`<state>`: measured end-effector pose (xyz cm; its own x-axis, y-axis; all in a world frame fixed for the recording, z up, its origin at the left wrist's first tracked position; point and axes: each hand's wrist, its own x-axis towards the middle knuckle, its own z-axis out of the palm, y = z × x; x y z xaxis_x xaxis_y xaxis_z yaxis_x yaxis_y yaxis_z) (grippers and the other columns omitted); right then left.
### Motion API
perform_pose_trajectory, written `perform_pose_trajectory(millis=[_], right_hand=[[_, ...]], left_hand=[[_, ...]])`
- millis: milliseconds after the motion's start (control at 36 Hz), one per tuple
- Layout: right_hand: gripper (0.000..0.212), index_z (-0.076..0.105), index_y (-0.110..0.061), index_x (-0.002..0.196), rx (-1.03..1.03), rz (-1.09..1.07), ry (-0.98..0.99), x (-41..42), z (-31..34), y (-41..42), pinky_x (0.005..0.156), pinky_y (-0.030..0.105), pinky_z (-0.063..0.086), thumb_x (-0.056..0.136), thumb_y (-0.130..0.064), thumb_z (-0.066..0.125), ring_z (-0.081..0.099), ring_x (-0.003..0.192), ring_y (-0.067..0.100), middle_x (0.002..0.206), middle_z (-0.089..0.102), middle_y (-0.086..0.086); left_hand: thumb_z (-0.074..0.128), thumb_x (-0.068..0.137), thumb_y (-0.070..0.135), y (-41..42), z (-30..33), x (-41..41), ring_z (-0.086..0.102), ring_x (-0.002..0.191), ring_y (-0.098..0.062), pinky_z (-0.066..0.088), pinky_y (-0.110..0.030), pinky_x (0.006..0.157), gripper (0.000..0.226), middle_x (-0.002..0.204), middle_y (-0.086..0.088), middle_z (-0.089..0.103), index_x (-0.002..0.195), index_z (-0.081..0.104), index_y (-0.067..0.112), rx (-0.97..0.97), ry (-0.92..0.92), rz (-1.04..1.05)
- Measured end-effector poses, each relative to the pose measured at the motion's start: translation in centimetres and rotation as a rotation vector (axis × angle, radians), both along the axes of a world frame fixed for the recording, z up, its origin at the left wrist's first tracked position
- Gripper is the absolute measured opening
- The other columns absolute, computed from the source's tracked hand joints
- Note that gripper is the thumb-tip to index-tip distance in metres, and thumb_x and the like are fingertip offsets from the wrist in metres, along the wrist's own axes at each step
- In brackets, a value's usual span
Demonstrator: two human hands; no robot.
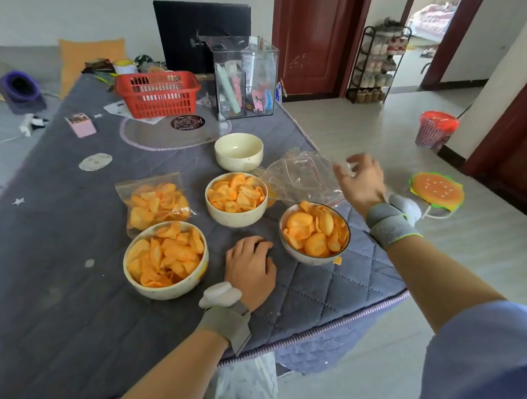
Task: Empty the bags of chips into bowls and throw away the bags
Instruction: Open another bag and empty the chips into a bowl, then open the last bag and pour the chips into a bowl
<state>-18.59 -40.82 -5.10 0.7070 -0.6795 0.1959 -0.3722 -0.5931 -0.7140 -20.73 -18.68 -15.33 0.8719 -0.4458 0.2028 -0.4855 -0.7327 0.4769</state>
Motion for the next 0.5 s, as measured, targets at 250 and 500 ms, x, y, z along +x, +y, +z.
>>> perform_pose_trajectory(millis=[250, 500], right_hand=[[0.035, 0.052, -0.002, 0.125, 0.285, 0.419, 0.233, 1.4, -0.6, 2.3, 0.102, 0.025, 0.031, 0.094, -0.013, 0.038, 0.044, 0.126, 0.030, 0.135, 0.051, 0.017], [0.032, 0.054, 0.001, 0.116, 0.315, 0.083, -0.101, -5.8, -4.7, -1.3, 0.088, 0.036, 0.045, 0.089, -0.002, 0.037, 0.054, 0.099, 0.025, 0.118, 0.061, 0.026]], left_hand=[[0.038, 0.077, 0.029, 0.0, 0.2, -0.1, 0.064, 0.096, -0.027, 0.052, -0.042, 0.079, 0.034, 0.103, -0.002, 0.067, 0.098, 0.064, 0.021, 0.065, -0.066, 0.014], [0.042, 0.089, 0.024, 0.1, -0.1, 0.3, 0.040, 0.127, -0.023, 0.030, -0.039, 0.104, 0.035, 0.134, -0.002, 0.048, 0.123, 0.051, 0.020, 0.092, 0.002, -0.035]])
